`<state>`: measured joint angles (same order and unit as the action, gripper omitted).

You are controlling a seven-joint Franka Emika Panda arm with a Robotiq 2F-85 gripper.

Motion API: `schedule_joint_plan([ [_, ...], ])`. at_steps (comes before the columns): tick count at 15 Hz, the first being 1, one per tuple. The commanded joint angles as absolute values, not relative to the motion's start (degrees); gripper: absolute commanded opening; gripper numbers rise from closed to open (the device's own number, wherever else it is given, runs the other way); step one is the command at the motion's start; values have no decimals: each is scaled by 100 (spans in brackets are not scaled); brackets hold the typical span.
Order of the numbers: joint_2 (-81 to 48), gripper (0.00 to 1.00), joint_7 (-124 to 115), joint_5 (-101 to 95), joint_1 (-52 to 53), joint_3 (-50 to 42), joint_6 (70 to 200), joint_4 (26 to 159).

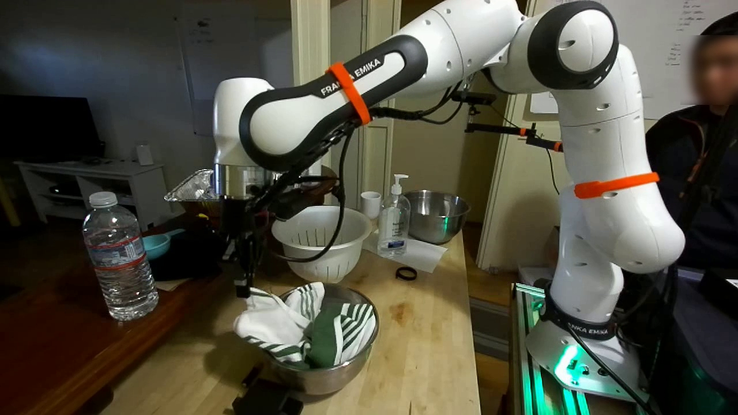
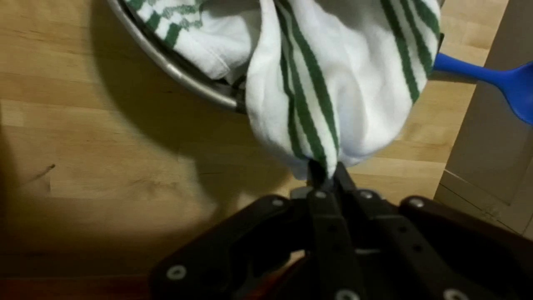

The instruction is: Put the towel in the silver bowl

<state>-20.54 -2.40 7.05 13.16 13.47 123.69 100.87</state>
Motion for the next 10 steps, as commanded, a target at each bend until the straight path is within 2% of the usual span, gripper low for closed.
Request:
schedule_joint_plan([
  [1,-1140,2,499,1123,1154,1527,11687,10720],
  [6,-441,2,827,1478,1235,1507,10193,11363],
  [10,-302,2,62,891,1289,1398,10517,12126],
])
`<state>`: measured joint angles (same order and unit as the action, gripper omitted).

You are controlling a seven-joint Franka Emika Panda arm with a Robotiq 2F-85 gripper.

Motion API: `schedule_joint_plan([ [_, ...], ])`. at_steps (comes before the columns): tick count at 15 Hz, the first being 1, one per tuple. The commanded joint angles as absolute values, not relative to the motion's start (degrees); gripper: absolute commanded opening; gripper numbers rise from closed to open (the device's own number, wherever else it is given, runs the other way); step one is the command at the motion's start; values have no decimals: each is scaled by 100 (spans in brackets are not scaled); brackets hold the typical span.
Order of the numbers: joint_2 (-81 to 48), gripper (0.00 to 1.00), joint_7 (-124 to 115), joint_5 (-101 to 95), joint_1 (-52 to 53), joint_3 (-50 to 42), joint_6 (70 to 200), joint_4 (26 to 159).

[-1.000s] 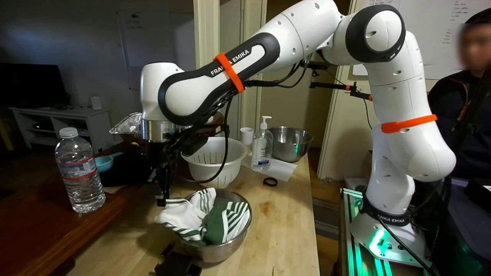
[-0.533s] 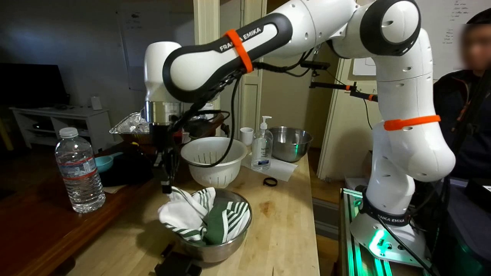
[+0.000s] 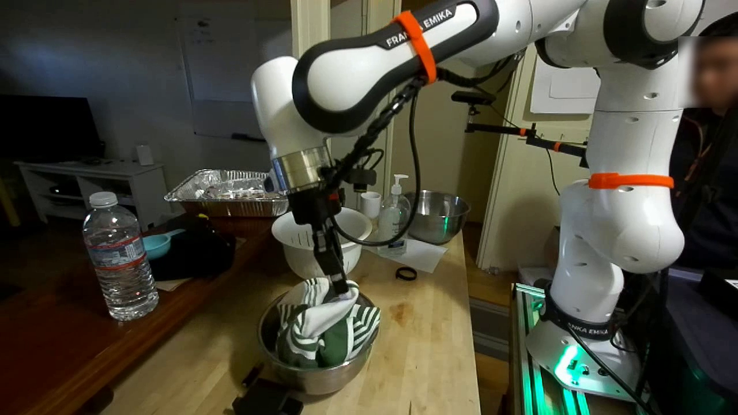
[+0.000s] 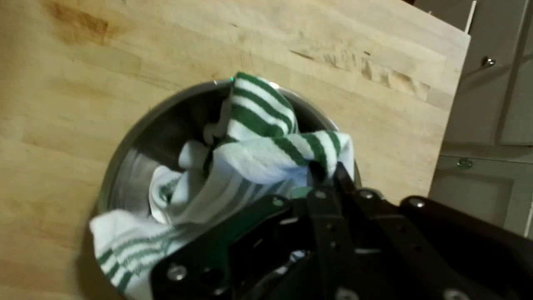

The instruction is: Put the towel in the silver bowl

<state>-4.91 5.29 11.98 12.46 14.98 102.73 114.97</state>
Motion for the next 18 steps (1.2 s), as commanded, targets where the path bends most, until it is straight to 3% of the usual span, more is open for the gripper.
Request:
schedule_joint_plan([
  [1,-356,2,-94,848,1278,1373,10701,12236],
  [7,-1079,2,-1347,-37,1360,1241,11941,12020],
  [18,-2118,2,-1721,-218,1457,1000,12017,11610],
])
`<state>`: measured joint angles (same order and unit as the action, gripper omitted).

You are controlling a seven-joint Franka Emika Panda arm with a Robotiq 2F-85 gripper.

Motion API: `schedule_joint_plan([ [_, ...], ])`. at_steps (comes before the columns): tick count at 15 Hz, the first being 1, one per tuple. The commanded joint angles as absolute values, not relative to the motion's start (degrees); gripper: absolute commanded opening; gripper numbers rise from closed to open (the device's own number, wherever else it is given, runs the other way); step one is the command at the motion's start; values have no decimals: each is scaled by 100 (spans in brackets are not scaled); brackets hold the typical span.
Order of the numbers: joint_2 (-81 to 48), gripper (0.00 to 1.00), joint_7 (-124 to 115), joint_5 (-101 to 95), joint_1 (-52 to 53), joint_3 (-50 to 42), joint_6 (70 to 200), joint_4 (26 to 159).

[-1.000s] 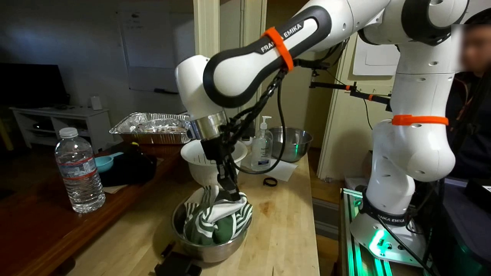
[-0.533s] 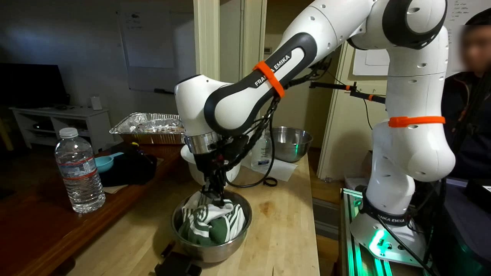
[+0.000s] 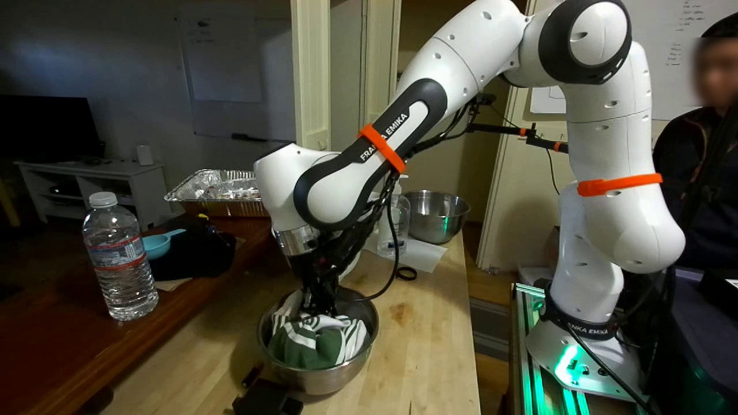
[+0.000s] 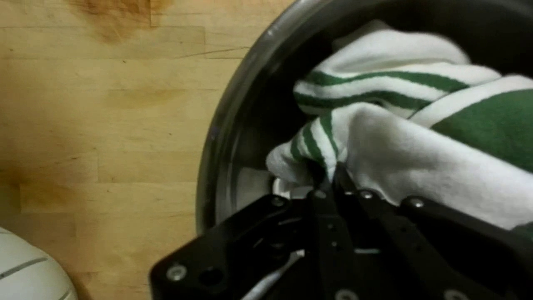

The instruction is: Put the towel in the silver bowl

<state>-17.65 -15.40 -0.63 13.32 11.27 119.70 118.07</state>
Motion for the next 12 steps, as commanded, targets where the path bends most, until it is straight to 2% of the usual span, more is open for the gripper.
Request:
schedule_joint_plan([
  [1,-2192,2,-1736,-243,1479,979,11997,11560],
  [3,-2227,2,-1751,-267,1529,958,11980,11464],
  [4,-2201,31,-1755,-289,1556,950,11963,11422],
  [5,-2133,33,-1769,-335,1592,945,11967,11389],
  [6,-2029,39,-1781,-367,1622,955,11958,11352],
  [12,-1257,85,-1819,-400,1779,1114,11463,11099],
])
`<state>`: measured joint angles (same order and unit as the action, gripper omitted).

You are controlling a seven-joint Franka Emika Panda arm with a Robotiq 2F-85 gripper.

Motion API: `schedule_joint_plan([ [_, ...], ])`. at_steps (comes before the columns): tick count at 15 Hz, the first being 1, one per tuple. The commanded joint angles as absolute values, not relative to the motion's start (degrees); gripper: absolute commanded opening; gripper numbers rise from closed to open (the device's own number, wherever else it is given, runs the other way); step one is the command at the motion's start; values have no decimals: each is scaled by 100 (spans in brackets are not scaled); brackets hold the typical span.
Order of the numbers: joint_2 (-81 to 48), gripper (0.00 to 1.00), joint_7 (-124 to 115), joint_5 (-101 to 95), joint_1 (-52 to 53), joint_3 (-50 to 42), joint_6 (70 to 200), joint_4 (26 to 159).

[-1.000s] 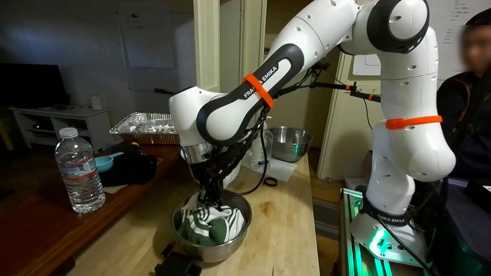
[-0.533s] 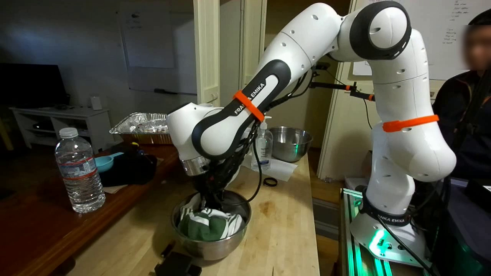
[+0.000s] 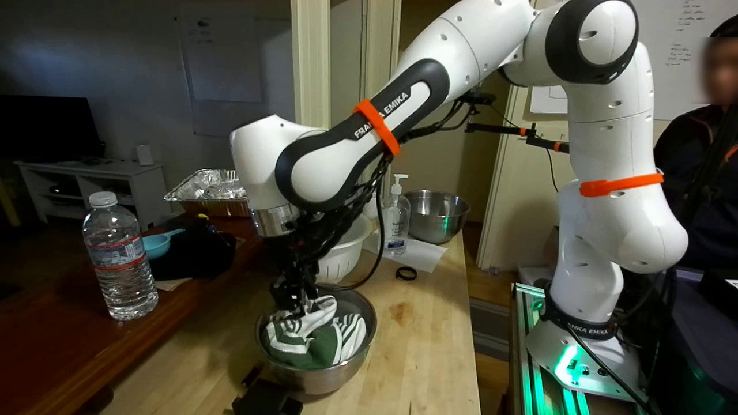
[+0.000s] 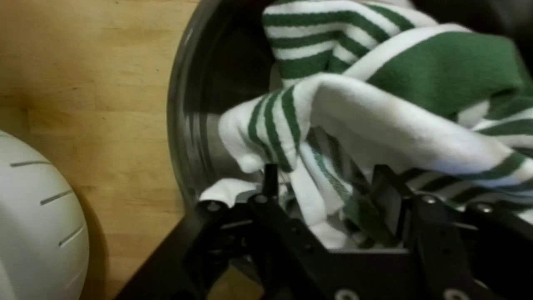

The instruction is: Put the towel in the silver bowl

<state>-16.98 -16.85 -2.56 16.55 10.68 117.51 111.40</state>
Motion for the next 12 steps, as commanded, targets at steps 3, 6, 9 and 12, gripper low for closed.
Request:
schedule_joint_plan([
  [3,-949,100,-1811,-434,1843,1234,11271,10978],
  [6,-847,100,-1482,-265,1813,1369,11212,10896],
  [9,-1028,100,-903,-115,1741,1421,11377,10929],
  [12,-1153,100,-559,-11,1754,1454,11333,10929],
])
